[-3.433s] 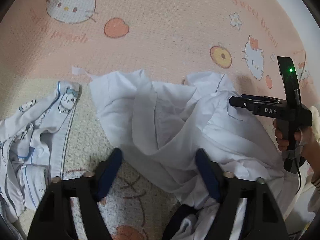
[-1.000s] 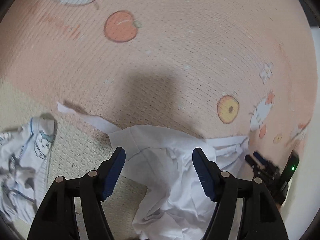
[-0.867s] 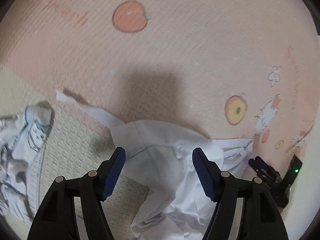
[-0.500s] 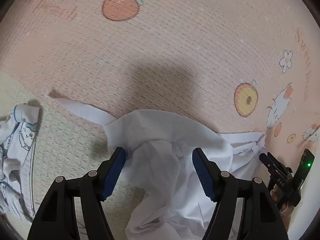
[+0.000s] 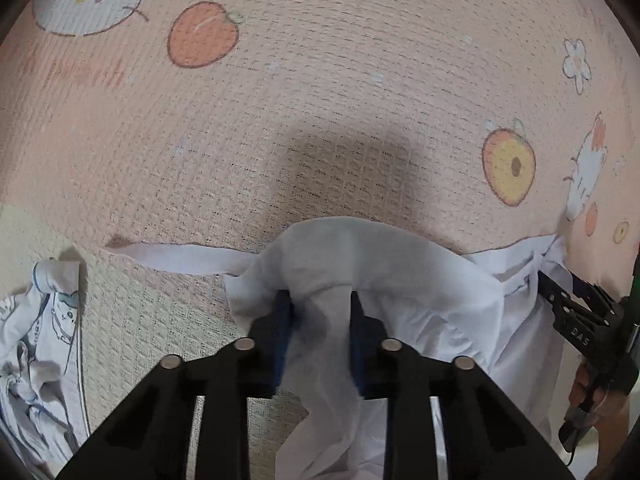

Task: Fold clothes
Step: 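Lift the shirt edge with the left gripper while the right gripper grasps the collar edge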

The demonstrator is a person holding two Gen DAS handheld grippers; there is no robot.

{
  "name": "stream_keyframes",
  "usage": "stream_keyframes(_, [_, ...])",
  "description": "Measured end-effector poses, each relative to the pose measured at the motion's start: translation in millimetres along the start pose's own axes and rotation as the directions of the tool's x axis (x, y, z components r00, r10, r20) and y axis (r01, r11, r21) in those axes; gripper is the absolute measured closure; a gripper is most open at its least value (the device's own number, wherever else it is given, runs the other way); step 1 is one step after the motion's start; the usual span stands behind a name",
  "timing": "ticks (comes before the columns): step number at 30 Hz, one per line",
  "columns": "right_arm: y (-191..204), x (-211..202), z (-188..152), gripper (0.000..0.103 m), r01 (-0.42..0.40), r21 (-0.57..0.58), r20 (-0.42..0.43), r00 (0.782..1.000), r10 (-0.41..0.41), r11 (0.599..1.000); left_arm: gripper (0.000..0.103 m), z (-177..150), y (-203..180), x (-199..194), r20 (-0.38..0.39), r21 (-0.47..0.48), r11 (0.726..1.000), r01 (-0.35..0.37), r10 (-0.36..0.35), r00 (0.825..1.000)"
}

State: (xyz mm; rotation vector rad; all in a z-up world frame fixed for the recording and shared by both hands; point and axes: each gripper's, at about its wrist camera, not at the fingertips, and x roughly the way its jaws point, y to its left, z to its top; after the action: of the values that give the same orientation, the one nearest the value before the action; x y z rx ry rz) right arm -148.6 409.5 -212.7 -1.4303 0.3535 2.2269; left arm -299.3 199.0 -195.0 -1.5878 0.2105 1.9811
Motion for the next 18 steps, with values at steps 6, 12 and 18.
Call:
stream_keyframes(6, [28,-11,0,0.094,0.003,-0.039,0.020,1.000,-0.002,0.999,0.095,-2,3,-15,0.046,-0.019,0.997,0.069,-0.068,0.997])
stream_keyframes(12, [0,-55,2,0.097,-0.011,0.040,0.098,0.995,0.007,0.999,0.096,2,-13,-55,0.102,0.083,0.993,0.089,-0.097,0.990])
stream_keyframes(18, [-34,-91,2,0.097,0.028,0.124,0.158,0.986,-0.047,0.992,0.096,18,-11,-102,0.209,0.089,0.985,0.147,-0.163,0.964])
